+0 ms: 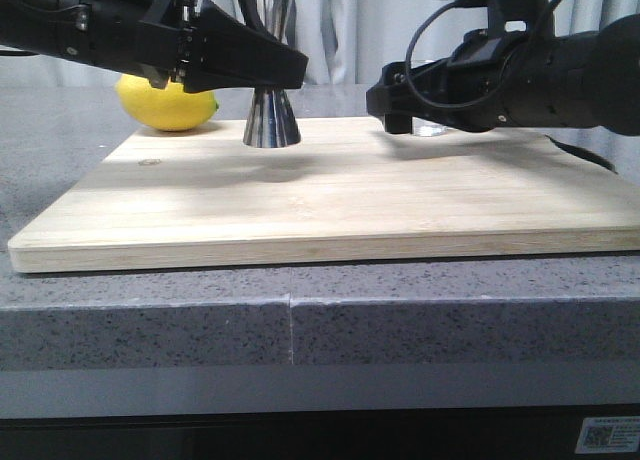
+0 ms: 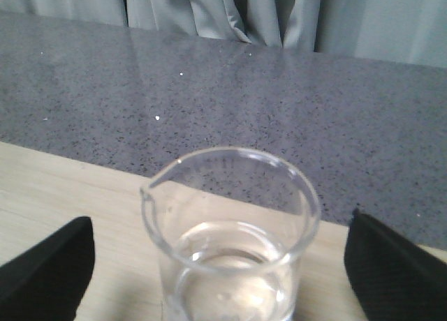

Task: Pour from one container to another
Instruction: 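Lower the right gripper around the glass beaker and close it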

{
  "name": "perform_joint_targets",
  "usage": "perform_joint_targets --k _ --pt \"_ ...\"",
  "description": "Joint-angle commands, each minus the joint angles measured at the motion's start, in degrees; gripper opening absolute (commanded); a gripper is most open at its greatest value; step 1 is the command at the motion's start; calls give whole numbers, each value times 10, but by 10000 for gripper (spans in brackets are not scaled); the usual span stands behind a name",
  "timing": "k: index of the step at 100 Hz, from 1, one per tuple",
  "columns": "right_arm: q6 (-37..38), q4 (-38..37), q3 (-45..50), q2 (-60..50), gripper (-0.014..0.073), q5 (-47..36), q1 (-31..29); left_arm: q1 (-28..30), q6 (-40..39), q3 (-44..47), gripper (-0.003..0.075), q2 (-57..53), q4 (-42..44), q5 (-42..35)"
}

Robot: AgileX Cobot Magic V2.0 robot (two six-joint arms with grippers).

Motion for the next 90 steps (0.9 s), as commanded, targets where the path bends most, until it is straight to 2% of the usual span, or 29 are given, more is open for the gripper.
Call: perform_joint_targets --k 1,22,70,90 --pt "0 -6 -19 -22 616 -43 0 -5 -4 -16 -19 -32 -40 58" --pt "0 -6 -22 -22 475 -44 0 -5 -4 -16 -19 -32 -40 58" --pt "0 -6 -22 -22 473 -35 0 -5 -4 -16 -19 -32 -40 58" --pt "0 -6 -22 -22 407 -32 0 -5 -4 -16 -19 -32 -40 58"
